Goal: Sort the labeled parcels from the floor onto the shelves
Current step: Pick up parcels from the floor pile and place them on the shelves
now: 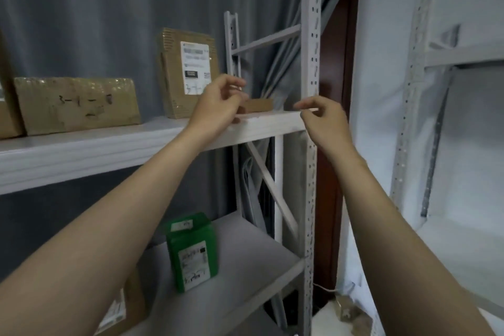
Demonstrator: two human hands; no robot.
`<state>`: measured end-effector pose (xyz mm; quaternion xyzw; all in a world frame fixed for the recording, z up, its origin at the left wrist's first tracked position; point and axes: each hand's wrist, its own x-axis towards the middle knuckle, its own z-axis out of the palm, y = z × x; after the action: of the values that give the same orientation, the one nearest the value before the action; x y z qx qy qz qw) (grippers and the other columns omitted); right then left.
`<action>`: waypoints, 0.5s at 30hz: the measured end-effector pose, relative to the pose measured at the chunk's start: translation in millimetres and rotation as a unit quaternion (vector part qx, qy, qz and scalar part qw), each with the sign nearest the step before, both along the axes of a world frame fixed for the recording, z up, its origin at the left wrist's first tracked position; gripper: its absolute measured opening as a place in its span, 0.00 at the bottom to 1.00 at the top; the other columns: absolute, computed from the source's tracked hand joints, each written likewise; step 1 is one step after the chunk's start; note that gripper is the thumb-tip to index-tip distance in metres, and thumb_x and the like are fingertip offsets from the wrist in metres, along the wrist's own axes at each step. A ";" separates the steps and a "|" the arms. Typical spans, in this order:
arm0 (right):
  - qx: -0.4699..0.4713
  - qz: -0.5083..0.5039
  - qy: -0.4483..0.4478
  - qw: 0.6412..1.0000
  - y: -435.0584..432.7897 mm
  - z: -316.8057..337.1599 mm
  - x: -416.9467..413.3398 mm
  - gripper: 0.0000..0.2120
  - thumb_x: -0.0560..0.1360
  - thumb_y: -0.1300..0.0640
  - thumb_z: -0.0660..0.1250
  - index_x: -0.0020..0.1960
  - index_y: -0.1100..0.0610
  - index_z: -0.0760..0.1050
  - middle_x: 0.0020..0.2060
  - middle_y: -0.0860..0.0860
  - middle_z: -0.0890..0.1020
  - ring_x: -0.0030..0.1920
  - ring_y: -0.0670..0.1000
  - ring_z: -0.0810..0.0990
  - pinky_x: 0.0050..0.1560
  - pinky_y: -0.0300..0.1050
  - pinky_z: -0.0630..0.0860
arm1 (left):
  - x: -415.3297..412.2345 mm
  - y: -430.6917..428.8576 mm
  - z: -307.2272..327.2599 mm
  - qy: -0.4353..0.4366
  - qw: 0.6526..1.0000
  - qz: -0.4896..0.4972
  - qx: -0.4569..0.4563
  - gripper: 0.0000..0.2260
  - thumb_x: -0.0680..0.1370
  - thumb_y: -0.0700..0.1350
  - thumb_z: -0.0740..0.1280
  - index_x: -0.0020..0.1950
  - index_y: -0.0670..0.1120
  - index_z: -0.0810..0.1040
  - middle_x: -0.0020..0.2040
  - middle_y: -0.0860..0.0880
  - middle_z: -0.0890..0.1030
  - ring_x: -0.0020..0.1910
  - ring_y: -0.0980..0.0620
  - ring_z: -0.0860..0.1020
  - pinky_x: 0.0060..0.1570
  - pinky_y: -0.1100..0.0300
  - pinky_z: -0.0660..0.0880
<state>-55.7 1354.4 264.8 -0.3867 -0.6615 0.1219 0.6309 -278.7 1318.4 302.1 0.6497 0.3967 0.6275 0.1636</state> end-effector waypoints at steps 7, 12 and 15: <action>-0.117 -0.071 0.060 0.989 -64.3 -126.3 95.5 0.14 0.76 0.61 0.64 0.44 0.45 0.85 0.37 0.43 0.85 0.38 0.53 0.83 0.40 0.53 0.83 | 95.0 -23.7 -118.2 0.023 0.986 -0.130 -0.102 0.06 0.80 0.38 0.66 0.52 0.46 0.81 0.50 0.43 0.85 0.44 0.49 0.85 0.39 0.54 0.83; -0.260 -0.122 0.077 0.955 -104.0 -255.2 154.5 0.14 0.78 0.62 0.65 0.44 0.48 0.85 0.47 0.49 0.87 0.46 0.62 0.85 0.53 0.64 0.82 | 166.4 -12.4 -263.6 0.108 0.910 -0.227 -0.328 0.06 0.81 0.38 0.68 0.53 0.47 0.83 0.47 0.48 0.86 0.43 0.51 0.86 0.45 0.50 0.83; -0.361 -0.161 0.081 0.915 -136.9 -345.5 179.6 0.13 0.80 0.61 0.64 0.45 0.48 0.84 0.46 0.45 0.86 0.47 0.58 0.86 0.55 0.56 0.83 | 197.5 -11.3 -356.4 0.151 0.836 -0.286 -0.444 0.06 0.82 0.42 0.69 0.56 0.49 0.83 0.49 0.52 0.88 0.47 0.51 0.87 0.47 0.52 0.85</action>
<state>123.9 1217.5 -80.7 -0.6787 -0.4477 0.2801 0.5104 -81.2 1307.1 -54.3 0.6787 0.4491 0.2037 0.5443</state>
